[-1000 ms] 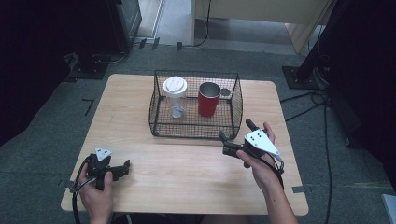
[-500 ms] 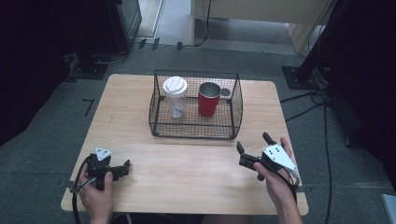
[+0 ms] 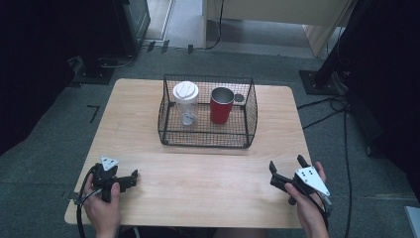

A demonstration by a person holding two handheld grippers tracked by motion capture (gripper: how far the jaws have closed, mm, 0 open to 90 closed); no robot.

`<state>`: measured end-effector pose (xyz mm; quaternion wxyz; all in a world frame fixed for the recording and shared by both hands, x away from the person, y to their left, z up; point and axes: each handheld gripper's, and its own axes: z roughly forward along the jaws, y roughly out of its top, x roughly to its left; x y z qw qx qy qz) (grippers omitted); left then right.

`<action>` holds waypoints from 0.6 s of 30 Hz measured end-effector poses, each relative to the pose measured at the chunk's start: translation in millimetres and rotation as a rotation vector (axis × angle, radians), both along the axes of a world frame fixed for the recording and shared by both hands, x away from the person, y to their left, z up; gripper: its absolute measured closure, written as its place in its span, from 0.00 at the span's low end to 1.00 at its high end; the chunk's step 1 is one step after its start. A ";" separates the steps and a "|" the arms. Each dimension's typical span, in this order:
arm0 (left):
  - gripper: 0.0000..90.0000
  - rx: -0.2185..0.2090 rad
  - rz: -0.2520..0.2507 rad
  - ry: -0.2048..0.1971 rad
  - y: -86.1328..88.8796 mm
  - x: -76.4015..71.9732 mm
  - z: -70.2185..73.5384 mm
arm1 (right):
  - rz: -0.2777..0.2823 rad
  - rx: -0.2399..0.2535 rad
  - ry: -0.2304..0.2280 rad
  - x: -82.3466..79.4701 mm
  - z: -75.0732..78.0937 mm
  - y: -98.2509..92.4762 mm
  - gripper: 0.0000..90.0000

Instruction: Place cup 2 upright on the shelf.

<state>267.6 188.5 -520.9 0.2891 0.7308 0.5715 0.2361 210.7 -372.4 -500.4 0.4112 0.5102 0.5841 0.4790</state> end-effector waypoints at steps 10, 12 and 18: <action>0.00 0.000 0.000 0.000 0.0 0.0 0.0 | -0.120 -0.074 0.100 -6.3 -21.3 -24.0 0.00; 0.00 0.000 0.000 0.000 0.0 0.0 0.0 | -0.135 -0.063 0.114 -7.0 -21.9 -27.3 0.00; 0.00 0.001 -0.005 0.001 -1.7 0.4 0.1 | -0.117 -0.088 0.185 -8.1 -22.1 -33.4 0.00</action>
